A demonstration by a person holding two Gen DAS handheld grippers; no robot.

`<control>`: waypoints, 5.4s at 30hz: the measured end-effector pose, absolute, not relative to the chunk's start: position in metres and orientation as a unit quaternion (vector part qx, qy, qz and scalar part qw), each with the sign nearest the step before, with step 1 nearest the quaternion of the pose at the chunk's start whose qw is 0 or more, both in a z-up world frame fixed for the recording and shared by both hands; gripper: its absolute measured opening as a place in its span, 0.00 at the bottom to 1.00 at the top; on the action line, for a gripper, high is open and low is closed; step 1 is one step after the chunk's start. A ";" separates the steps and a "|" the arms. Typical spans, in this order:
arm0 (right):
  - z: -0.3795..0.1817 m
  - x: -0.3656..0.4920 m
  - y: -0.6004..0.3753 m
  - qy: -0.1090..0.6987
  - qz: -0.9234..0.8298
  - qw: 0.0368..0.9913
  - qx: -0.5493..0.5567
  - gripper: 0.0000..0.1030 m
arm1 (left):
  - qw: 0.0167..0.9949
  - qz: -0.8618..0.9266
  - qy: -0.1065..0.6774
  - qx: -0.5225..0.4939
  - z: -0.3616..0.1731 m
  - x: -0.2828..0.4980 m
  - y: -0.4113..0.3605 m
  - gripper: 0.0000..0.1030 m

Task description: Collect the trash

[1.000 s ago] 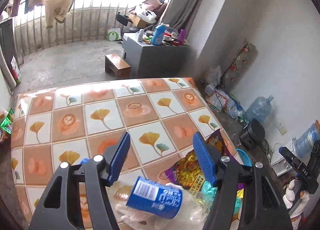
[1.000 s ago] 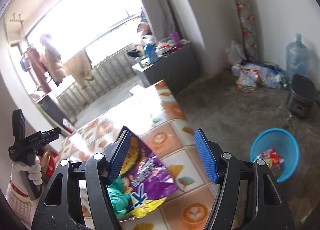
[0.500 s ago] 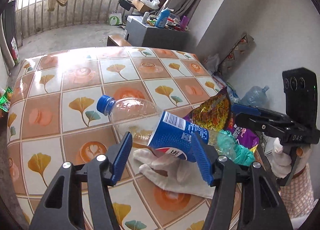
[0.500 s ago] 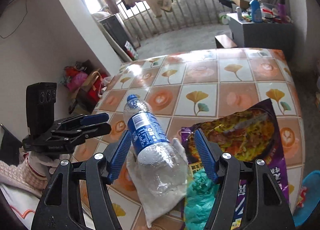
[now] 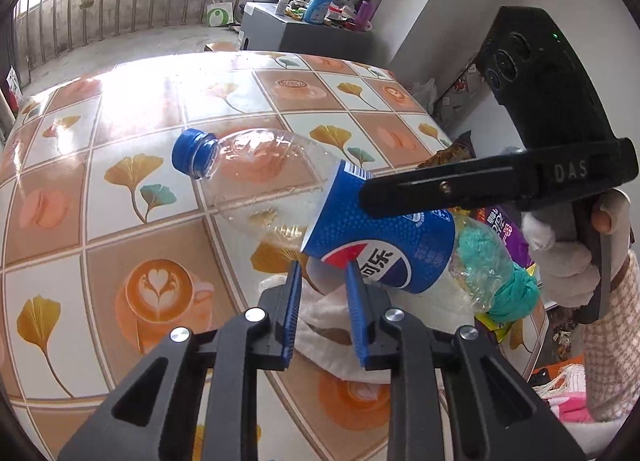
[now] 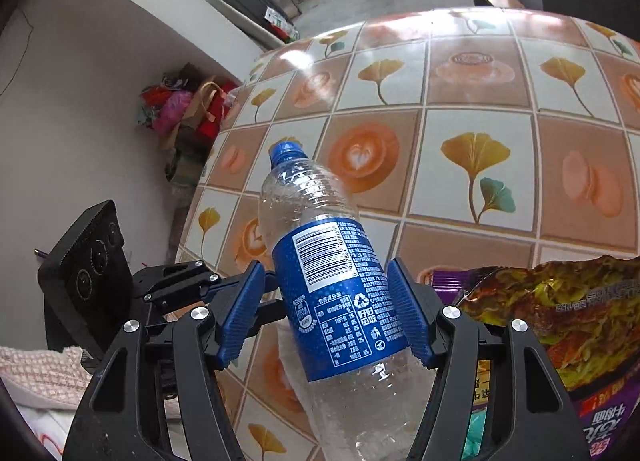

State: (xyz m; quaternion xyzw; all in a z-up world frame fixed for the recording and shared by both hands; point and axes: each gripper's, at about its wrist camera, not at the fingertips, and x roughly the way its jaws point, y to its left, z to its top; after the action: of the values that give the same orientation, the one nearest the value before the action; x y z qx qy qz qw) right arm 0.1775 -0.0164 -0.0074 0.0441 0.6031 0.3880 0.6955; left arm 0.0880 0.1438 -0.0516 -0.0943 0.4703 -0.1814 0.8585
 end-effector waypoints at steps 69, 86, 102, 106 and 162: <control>0.047 0.018 -0.205 0.460 0.120 0.854 0.213 0.52 | 0.800 -0.377 0.443 0.148 -0.058 0.007 0.012 0.47; 0.006 0.014 -0.230 0.482 0.078 0.841 0.233 0.53 | 0.820 -0.327 0.463 0.074 -0.064 0.036 0.039 0.07; 0.003 0.016 -0.216 0.500 0.065 0.843 0.185 0.54 | 0.822 -0.291 0.487 0.059 -0.072 0.063 0.051 0.17; 0.002 0.015 -0.217 0.502 0.066 0.842 0.188 0.54 | 0.828 -0.285 0.471 0.101 -0.073 0.058 0.043 0.17; 0.066 0.003 -0.255 0.386 0.093 0.878 0.267 0.52 | 0.922 -0.300 0.242 0.040 0.122 0.079 0.061 0.06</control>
State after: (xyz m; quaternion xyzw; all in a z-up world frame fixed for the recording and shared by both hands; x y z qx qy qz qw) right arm 0.0031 -0.2548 0.0659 0.2671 0.3863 0.0926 0.8780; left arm 0.0792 0.0609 0.1223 0.0403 0.2418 -0.3003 0.9218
